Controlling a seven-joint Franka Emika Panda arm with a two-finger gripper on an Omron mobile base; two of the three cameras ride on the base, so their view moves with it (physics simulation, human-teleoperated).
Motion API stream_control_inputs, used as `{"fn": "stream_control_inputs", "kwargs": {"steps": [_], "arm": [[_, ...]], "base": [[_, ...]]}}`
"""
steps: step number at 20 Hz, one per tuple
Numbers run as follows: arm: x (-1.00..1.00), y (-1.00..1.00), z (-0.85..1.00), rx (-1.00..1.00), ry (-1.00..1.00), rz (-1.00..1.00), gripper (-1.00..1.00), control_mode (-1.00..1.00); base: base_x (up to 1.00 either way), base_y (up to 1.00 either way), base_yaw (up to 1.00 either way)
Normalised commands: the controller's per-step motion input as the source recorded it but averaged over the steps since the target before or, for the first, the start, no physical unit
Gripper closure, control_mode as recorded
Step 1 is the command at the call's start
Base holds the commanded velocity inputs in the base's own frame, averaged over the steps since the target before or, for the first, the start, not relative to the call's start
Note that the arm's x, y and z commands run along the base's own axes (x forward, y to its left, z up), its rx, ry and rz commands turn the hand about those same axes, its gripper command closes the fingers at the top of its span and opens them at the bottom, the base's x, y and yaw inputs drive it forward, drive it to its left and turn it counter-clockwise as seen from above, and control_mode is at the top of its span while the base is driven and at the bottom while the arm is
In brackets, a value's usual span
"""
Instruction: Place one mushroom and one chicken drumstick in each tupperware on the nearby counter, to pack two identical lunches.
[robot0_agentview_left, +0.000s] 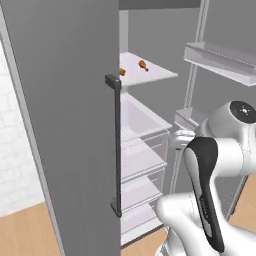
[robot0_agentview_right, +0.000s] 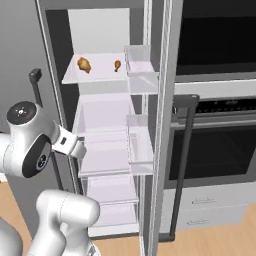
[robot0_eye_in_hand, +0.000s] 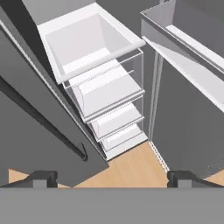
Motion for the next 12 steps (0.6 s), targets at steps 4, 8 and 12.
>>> {"fn": "stream_control_inputs", "kwargs": {"steps": [4, 8, 12], "arm": [[0.00, 0.00, 0.00, 0.00, 0.00, 0.00, -1.00, 1.00], [0.00, 0.00, 0.00, 0.00, 0.00, 0.00, -1.00, 1.00], [0.00, 0.00, 0.00, 0.00, 0.00, 0.00, -1.00, 1.00]], "base": [[0.63, -0.32, 0.13], [0.70, -0.07, 0.09], [0.73, -0.03, 0.10]]}}
